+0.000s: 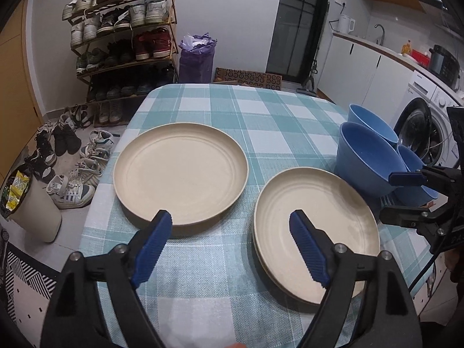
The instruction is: Organize plates and bowls
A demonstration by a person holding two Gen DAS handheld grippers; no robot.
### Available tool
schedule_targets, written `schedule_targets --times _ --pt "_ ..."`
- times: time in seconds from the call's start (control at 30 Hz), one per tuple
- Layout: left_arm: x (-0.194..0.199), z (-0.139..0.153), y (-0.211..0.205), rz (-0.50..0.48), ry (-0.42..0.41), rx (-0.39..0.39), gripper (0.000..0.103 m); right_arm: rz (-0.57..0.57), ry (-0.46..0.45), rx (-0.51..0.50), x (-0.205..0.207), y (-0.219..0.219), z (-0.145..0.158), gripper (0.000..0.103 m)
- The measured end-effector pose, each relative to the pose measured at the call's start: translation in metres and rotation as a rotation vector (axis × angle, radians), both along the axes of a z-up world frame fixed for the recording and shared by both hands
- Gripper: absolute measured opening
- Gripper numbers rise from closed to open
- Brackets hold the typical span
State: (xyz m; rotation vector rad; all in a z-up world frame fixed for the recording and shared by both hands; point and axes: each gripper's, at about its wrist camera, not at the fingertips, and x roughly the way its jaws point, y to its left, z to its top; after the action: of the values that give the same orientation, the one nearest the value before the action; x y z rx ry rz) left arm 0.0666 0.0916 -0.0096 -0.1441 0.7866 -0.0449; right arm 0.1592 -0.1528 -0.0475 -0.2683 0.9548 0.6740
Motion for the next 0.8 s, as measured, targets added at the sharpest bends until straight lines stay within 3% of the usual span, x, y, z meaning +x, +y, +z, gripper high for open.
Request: schedule_targets --times 0.1,0.27,0.8 --pt "0.0 0.002 0.007 0.021 -0.015 -0.009 0.103 0.005 -0.049 0.002 -0.003 0.004 0.008 0.097" --pt "-0.002 0.008 0.019 0.048 -0.048 -0.033 0.103 0.006 -0.091 0.041 0.0 0.008 0.016 0.102" --pt "0.002 0.003 0.053 0.166 -0.082 -0.034 0.103 0.0 -0.126 0.134 0.017 0.024 0.038 0.102"
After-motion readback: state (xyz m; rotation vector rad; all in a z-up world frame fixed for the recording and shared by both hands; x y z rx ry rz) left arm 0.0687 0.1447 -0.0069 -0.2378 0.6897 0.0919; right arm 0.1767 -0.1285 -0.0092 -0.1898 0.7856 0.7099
